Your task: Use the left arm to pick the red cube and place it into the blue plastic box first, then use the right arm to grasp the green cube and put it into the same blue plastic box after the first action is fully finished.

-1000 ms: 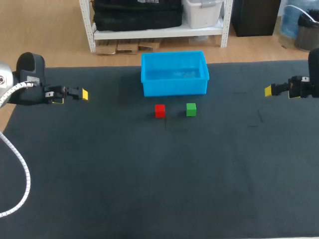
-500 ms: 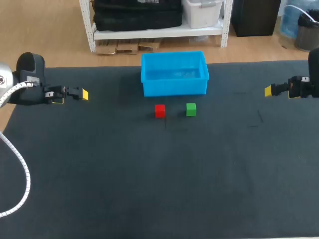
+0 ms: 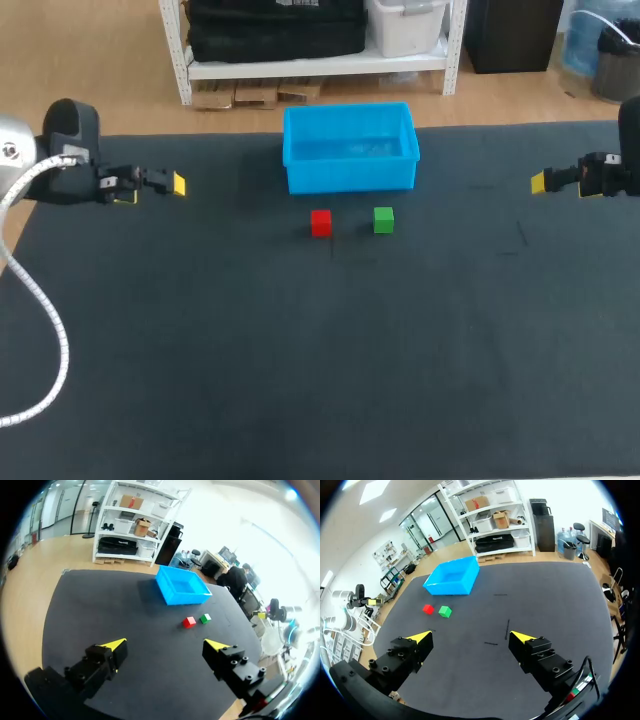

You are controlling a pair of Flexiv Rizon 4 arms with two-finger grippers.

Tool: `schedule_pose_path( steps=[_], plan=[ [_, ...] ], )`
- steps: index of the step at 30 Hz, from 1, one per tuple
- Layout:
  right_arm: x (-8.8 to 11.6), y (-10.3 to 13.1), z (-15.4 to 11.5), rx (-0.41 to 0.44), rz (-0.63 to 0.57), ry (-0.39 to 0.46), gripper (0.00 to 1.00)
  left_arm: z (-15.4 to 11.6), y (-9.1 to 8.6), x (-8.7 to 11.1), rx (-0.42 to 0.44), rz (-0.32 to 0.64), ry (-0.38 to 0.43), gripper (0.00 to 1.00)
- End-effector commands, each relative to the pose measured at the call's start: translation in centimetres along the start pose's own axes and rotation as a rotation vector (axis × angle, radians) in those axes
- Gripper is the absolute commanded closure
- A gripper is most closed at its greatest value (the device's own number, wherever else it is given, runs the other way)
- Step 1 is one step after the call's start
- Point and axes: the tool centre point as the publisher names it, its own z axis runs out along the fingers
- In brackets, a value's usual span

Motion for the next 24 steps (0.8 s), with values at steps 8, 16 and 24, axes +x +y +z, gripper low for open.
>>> schedule_pose_path(
  steps=[8, 16, 24],
  plan=[
    [0.0, 0.0, 0.0, -0.001, 0.000, 0.002, 0.00, 6.5, -3.3, -3.7, -0.225, 0.006, 0.212, 0.00],
    [0.0, 0.0, 0.0, -0.001, 0.000, 0.002, 0.00, 8.9, -5.2, -2.2, -0.291, -0.023, 0.259, 0.00],
    [0.0, 0.0, 0.0, -0.001, 0.000, 0.002, 0.00, 9.0, -5.5, -2.1, -0.264, -0.034, 0.250, 0.00]
  ],
)
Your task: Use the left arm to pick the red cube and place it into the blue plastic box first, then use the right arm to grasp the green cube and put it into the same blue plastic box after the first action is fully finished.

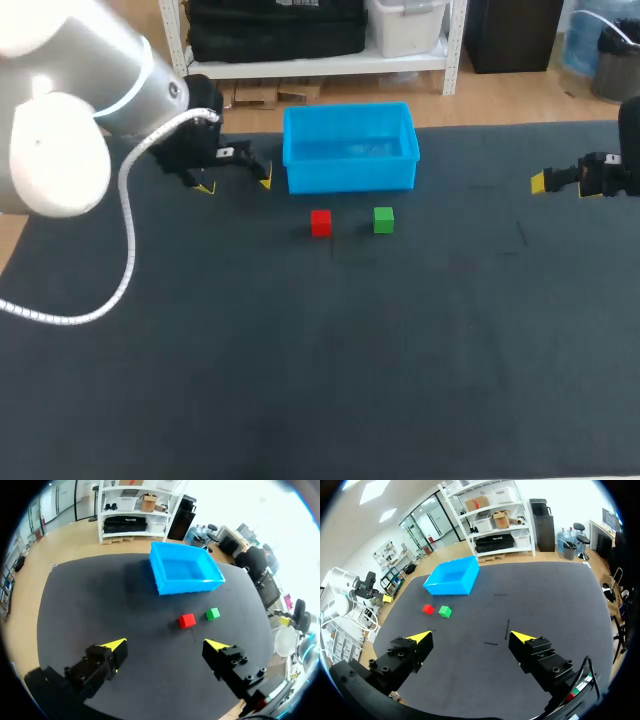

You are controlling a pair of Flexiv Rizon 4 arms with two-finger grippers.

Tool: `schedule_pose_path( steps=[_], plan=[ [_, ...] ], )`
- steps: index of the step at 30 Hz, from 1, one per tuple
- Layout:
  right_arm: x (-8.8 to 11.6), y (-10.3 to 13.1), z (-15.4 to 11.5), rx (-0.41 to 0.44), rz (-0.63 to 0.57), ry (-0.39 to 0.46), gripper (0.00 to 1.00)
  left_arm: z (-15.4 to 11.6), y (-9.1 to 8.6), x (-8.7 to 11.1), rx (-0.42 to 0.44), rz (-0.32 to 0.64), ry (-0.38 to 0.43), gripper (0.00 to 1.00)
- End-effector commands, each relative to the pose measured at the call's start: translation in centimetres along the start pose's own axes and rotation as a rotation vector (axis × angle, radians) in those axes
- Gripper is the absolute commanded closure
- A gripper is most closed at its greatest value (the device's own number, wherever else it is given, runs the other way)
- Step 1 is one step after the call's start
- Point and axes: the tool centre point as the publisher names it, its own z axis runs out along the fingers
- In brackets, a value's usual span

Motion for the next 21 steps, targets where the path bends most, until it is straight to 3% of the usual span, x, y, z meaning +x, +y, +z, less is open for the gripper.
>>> schedule_pose_path(
  steps=[1, 9, 10, 17, 21],
  plan=[
    [0.0, 0.0, 0.0, -0.001, 0.000, 0.002, 0.00, 0.0, -0.2, -0.3, -0.076, -0.001, 0.008, 0.00],
    [0.0, 0.0, 0.0, -0.001, 0.000, 0.002, 0.00, 0.0, -0.2, -0.3, -0.076, -0.001, 0.008, 0.00],
    [0.0, 0.0, 0.0, -0.001, 0.000, 0.002, 0.00, 0.2, -0.5, -0.4, -0.105, -0.007, 0.003, 0.00],
    [0.0, 0.0, 0.0, -0.001, 0.000, 0.002, 0.00, 1.5, -1.9, -2.5, -0.026, -0.159, 0.100, 0.00],
    [0.0, 0.0, 0.0, -0.001, 0.000, 0.002, 0.00, 2.8, -2.3, -3.1, -0.093, -0.193, 0.168, 0.00]
  ],
)
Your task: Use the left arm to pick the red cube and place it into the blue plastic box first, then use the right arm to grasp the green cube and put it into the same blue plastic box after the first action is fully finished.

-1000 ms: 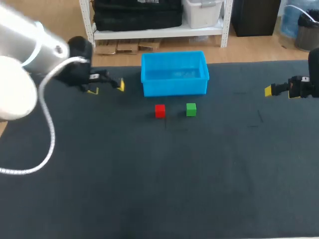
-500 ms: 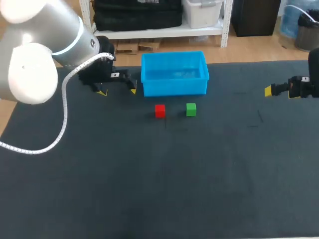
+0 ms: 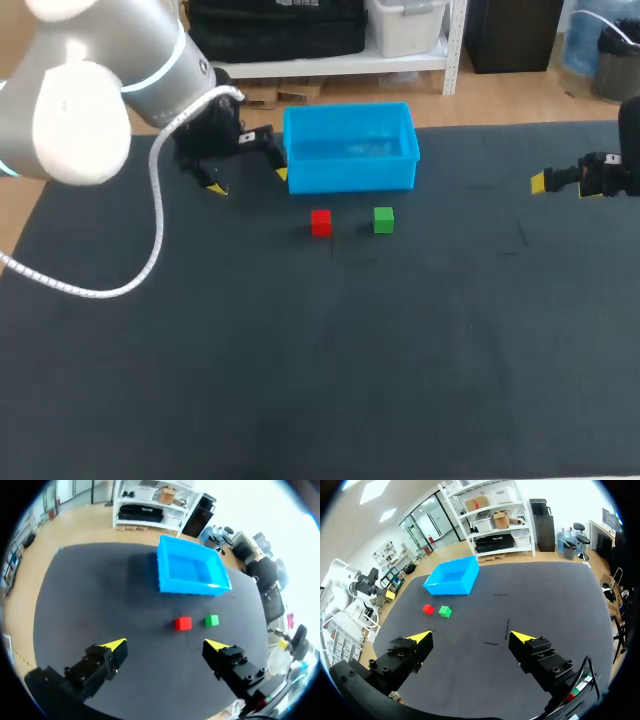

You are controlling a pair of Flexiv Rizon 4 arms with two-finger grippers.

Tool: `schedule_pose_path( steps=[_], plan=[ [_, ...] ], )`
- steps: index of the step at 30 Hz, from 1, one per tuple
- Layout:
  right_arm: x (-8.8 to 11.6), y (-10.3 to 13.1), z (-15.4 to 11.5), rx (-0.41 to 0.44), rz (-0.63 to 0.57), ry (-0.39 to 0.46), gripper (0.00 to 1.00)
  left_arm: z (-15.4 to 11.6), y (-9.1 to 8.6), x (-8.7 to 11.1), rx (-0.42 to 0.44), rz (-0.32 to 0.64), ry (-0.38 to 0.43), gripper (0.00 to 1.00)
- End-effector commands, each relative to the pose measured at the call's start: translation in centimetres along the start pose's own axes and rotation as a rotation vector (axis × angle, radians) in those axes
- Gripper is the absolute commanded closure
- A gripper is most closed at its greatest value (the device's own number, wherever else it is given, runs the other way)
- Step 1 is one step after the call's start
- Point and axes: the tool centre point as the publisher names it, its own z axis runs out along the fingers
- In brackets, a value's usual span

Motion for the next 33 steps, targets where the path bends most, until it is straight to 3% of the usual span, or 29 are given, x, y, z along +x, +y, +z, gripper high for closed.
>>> schedule_pose_path(
  steps=[1, 9, 33],
  plan=[
    [0.0, 0.0, 0.0, -0.001, 0.000, 0.002, 0.00, 1.8, -1.3, -2.1, -0.072, -0.005, 0.077, 0.00],
    [0.0, 0.0, 0.0, -0.001, 0.000, 0.002, 0.00, 4.3, -2.0, -1.9, -0.121, -0.015, 0.127, 0.00],
    [0.0, 0.0, 0.0, -0.001, 0.000, 0.002, 0.00, 10.7, -0.4, -0.7, -0.176, -0.016, 0.166, 0.00]
  ],
)
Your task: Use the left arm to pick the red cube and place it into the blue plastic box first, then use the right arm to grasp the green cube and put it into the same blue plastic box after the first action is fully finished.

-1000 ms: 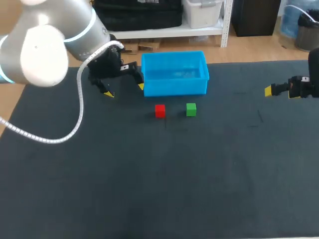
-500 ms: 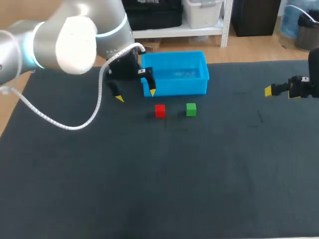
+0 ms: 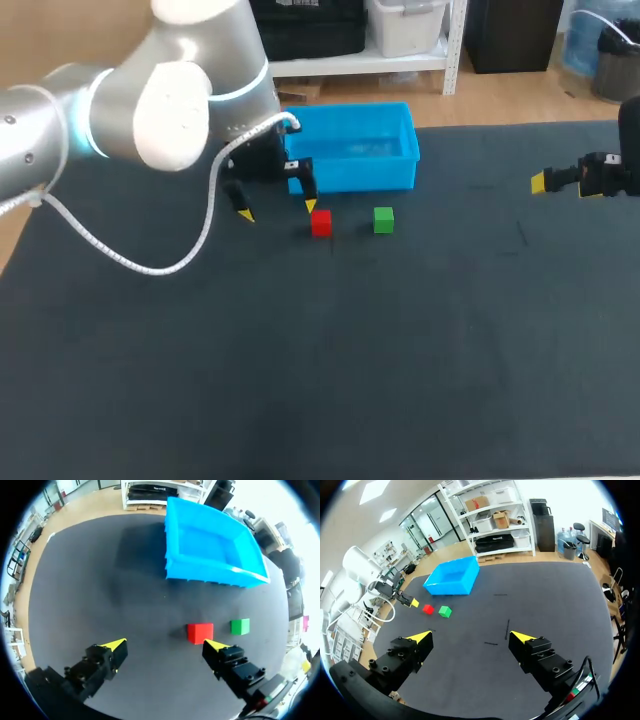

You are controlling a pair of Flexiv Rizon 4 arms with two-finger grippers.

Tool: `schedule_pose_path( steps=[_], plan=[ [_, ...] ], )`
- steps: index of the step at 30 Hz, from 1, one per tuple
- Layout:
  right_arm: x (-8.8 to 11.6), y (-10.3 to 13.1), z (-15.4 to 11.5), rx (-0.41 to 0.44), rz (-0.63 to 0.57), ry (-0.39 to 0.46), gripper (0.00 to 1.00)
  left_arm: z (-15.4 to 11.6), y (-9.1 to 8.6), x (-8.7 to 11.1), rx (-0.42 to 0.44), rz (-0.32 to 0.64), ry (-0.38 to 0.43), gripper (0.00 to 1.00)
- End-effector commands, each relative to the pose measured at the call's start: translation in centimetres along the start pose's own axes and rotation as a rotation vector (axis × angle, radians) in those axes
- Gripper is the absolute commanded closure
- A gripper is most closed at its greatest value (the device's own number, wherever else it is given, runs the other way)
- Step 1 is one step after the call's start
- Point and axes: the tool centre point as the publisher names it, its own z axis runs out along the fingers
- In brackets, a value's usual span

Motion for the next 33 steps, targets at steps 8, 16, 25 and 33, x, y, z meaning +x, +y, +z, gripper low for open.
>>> schedule_pose_path(
  steps=[8, 16, 25, 33],
  plan=[
    [0.0, 0.0, 0.0, -0.001, 0.000, 0.002, 0.00, 2.1, -0.3, -1.0, -0.039, 0.002, 0.028, 0.00],
    [0.0, 0.0, 0.0, -0.001, 0.000, 0.002, 0.00, 2.5, -0.1, -1.1, -0.052, 0.000, 0.036, 0.00],
    [0.0, 0.0, 0.0, -0.001, 0.000, 0.002, 0.00, 2.9, 0.0, -1.0, -0.064, 0.001, 0.045, 0.00],
    [0.0, 0.0, 0.0, -0.001, 0.000, 0.002, 0.00, 2.2, -0.4, -1.0, -0.055, 0.016, 0.030, 0.00]
  ],
)
